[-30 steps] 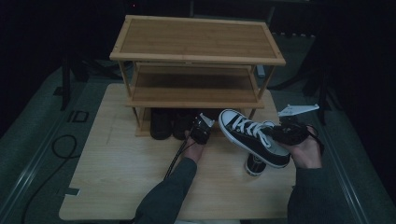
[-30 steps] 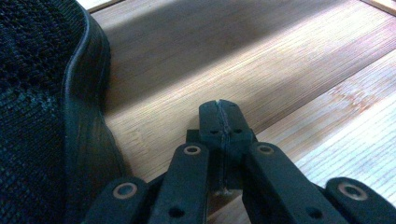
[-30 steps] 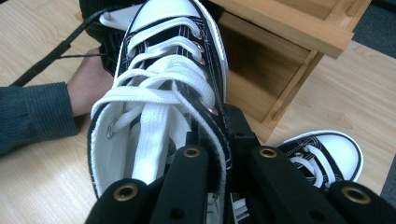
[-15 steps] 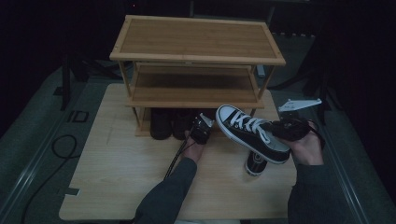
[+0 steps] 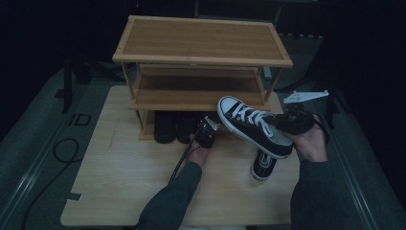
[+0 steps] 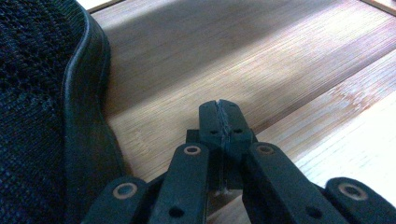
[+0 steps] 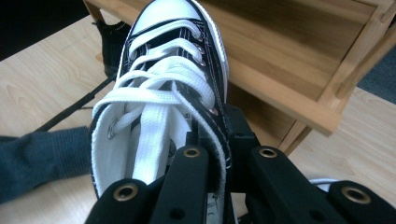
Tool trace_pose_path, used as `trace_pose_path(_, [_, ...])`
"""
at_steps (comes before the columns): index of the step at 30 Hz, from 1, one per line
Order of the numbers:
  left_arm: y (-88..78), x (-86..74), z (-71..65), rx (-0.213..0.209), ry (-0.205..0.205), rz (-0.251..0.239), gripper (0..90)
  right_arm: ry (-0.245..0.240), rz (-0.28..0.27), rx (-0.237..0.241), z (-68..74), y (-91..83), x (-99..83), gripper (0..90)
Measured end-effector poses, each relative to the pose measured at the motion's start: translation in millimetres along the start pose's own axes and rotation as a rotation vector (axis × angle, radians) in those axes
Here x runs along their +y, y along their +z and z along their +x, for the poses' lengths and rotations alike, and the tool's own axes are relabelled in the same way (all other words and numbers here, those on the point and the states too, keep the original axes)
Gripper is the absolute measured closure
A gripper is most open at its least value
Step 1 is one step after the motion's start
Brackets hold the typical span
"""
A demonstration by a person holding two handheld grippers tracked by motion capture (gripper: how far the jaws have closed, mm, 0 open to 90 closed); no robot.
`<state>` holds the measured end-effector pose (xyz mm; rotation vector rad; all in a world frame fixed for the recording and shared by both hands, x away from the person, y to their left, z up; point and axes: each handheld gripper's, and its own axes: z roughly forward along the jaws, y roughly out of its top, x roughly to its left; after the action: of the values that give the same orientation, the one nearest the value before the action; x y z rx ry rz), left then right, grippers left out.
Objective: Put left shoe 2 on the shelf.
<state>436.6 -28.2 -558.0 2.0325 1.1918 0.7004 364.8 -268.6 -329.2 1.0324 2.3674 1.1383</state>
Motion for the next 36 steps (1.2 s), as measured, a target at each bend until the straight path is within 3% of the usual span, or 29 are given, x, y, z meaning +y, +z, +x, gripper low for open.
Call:
trace_pose_path(16, [0.6, -0.1, -0.3, -0.004, -0.002, -0.002, 89.3, 0.08, 0.005, -0.038, -10.6, 34.1, 27.5, 88.3])
trace_pose_path(29, [0.3, 0.0, 0.1, -0.009, 0.001, 0.0, 89.3, 0.152, -0.026, -0.066, -5.9, 59.2, 48.8, 88.2])
trace_pose_path(36, [0.2, 0.0, 0.2, -0.009, 0.004, 0.002, 89.4, 0.19, -0.047, -0.106, 1.5, 70.1, 58.5, 88.1])
